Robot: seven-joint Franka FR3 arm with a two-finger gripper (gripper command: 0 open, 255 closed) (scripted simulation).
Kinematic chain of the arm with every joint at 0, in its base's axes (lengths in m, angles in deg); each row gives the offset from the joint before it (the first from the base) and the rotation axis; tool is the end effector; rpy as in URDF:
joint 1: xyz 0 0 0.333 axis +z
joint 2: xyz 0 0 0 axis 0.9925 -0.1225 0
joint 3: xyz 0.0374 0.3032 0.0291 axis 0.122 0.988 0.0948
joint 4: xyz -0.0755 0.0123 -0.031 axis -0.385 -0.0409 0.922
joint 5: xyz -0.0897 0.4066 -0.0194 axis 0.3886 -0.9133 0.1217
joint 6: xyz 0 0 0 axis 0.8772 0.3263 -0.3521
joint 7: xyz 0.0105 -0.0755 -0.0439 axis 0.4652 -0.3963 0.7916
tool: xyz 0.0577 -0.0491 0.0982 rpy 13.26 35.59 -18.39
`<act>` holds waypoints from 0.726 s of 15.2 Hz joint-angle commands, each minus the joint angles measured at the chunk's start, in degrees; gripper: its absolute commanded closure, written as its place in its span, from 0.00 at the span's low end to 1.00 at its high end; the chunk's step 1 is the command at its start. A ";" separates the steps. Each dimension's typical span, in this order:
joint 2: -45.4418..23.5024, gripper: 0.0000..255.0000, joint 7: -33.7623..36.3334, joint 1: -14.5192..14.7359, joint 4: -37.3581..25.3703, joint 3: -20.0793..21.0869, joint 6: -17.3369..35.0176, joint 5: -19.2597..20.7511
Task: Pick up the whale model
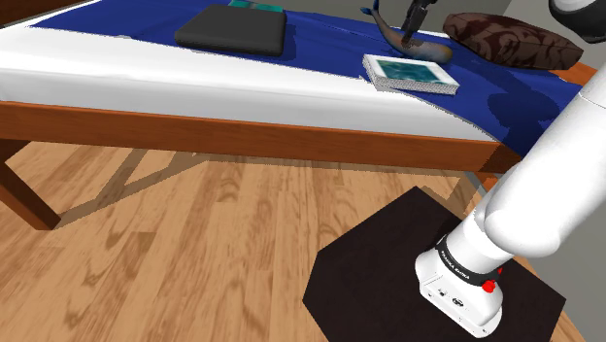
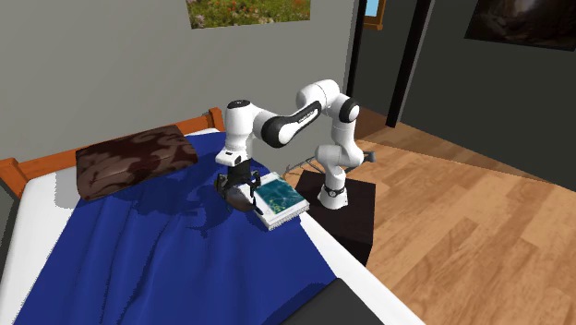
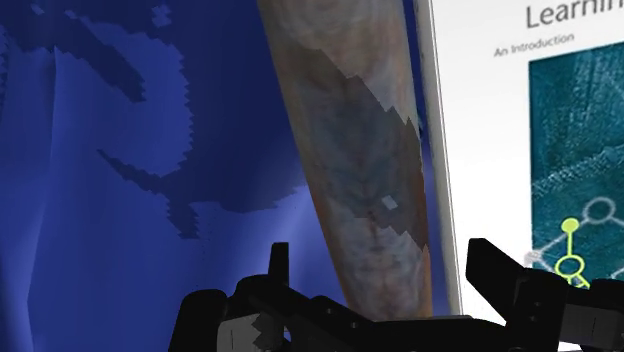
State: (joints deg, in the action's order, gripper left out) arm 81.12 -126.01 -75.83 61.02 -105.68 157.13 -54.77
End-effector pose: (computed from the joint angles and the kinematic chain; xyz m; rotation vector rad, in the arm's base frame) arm 0.5451 -0.2993 0.5677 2.8439 1.0673 0.2800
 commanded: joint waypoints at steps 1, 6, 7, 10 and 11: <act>-0.23 0.00 -0.43 -0.03 1.26 0.01 1.50 -0.28; 0.00 0.00 -0.58 0.10 4.25 0.10 4.30 -0.21; -0.05 1.00 -0.57 0.11 4.26 0.11 4.35 -0.24; -0.03 1.00 -0.61 0.09 4.34 0.09 4.42 -0.24; 0.01 1.00 -0.59 0.10 4.37 0.10 4.42 -0.22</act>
State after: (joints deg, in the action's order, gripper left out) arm 81.18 -126.60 -75.70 65.28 -105.56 161.53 -55.02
